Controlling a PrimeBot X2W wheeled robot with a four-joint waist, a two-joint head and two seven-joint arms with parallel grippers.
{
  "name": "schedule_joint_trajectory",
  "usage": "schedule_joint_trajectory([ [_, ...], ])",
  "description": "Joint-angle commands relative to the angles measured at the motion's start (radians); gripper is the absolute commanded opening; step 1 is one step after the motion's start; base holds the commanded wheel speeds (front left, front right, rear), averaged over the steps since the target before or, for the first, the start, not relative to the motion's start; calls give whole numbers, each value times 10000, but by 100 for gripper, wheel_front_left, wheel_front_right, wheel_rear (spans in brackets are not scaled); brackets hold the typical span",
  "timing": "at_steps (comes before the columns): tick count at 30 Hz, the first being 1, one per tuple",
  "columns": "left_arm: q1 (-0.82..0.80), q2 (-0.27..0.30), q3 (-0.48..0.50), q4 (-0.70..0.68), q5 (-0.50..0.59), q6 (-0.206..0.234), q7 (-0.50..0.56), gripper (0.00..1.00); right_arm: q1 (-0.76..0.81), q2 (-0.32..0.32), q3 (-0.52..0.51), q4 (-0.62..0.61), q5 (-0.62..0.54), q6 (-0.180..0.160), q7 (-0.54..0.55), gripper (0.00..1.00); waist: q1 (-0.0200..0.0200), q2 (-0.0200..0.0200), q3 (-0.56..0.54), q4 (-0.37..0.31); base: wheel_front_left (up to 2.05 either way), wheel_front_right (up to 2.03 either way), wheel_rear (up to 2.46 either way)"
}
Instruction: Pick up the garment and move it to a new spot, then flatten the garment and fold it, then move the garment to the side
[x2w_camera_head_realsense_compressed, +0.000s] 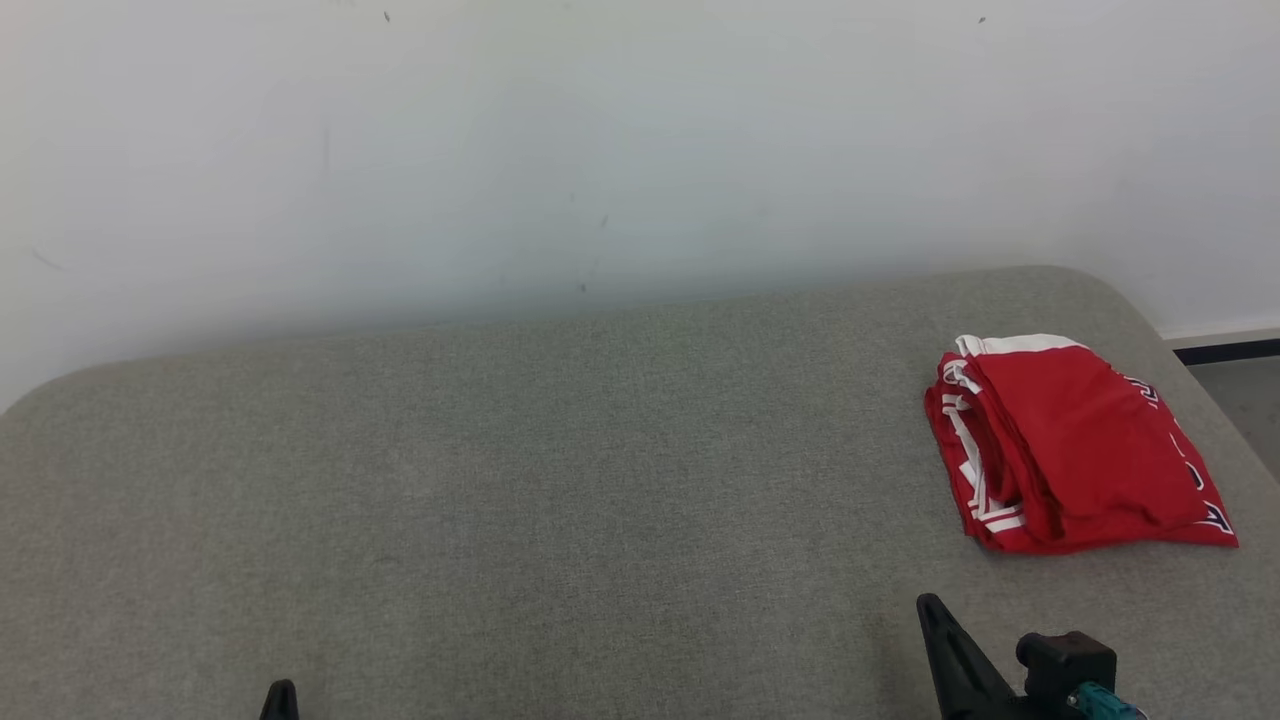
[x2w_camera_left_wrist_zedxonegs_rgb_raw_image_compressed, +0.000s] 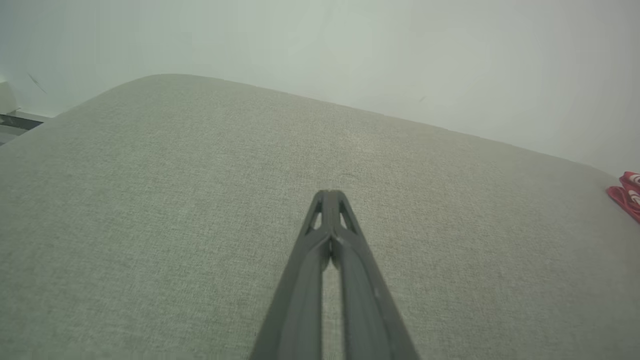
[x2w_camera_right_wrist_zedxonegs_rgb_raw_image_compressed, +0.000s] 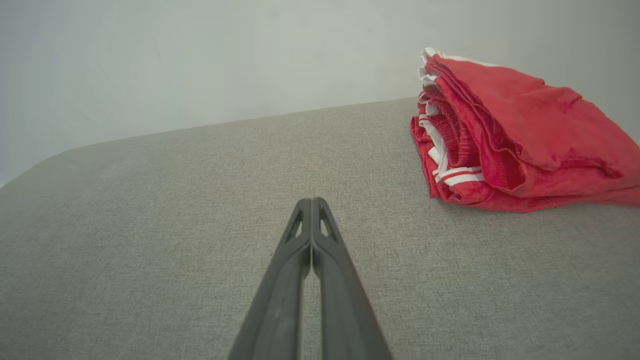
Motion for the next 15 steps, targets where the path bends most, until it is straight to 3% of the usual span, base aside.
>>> schedule_joint_trajectory([
  [1, -280, 41, 97, -102, -459, -36, 144, 0, -273, 3, -138, -186, 502, -1, 89, 0, 0, 0, 13, 10, 0, 0, 0],
  [15, -505, 56, 10, -303, -2807, -155, 685, 0, -351, 18, -481, -411, 2897, -3, 465, 0, 0, 0, 112, 79, 0, 0, 0],
])
